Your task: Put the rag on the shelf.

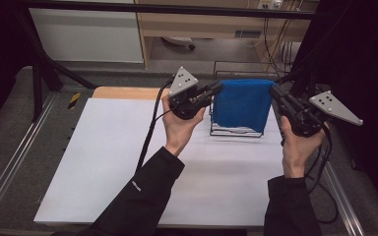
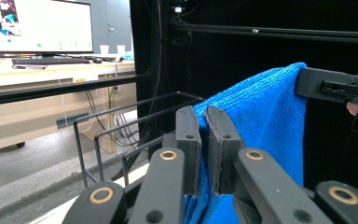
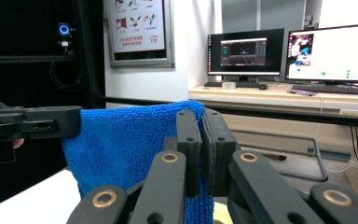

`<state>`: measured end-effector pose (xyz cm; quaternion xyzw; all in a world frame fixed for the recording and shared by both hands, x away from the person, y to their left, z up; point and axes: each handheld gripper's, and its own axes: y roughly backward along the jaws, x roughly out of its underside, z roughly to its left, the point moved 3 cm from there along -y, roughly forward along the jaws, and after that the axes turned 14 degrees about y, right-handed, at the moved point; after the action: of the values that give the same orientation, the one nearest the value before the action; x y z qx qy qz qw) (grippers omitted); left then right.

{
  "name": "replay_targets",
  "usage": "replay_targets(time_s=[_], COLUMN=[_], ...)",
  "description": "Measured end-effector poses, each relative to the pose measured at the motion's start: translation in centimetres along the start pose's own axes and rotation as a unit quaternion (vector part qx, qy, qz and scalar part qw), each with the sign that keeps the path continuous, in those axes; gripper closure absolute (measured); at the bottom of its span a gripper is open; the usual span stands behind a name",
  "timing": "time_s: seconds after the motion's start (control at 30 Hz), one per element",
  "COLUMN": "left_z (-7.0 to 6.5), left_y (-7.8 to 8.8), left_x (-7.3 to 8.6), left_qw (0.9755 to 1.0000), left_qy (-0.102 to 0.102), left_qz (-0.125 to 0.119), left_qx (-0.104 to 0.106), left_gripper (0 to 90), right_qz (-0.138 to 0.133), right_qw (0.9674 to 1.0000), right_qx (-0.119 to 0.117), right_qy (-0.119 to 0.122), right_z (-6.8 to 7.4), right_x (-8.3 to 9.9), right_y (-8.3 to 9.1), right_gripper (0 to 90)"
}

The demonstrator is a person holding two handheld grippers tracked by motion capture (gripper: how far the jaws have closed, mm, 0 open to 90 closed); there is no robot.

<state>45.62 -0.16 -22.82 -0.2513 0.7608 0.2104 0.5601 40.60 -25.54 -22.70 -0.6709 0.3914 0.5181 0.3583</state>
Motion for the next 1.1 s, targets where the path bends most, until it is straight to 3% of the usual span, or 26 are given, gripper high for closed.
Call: replay_targets(time_s=[0.2, 0.7, 1.1], left_z=[0.1, -0.5, 0.2], left_y=[-1.0, -3.0, -4.6], left_x=[-1.1, -5.0, -7.4], left_qw=[1.0000, 0.9995, 0.9985], left_qy=[0.000, -0.002, -0.003], left_qz=[-0.002, -0.032, -0.055], left_qx=[0.000, 0.002, -0.004], left_gripper=[84.3, 84.3, 84.3], right_qz=[-0.010, -0.024, -0.034], right_qw=[0.9999, 0.9994, 0.9988], right_qx=[0.008, 0.026, 0.036], right_qy=[-0.002, 0.001, 0.001], right_z=[-1.0, -3.1, -4.7], right_x=[-1.1, -3.6, -5.3], right_y=[-0.5, -2.0, -4.0], right_gripper=[87.0, 87.0, 87.0])
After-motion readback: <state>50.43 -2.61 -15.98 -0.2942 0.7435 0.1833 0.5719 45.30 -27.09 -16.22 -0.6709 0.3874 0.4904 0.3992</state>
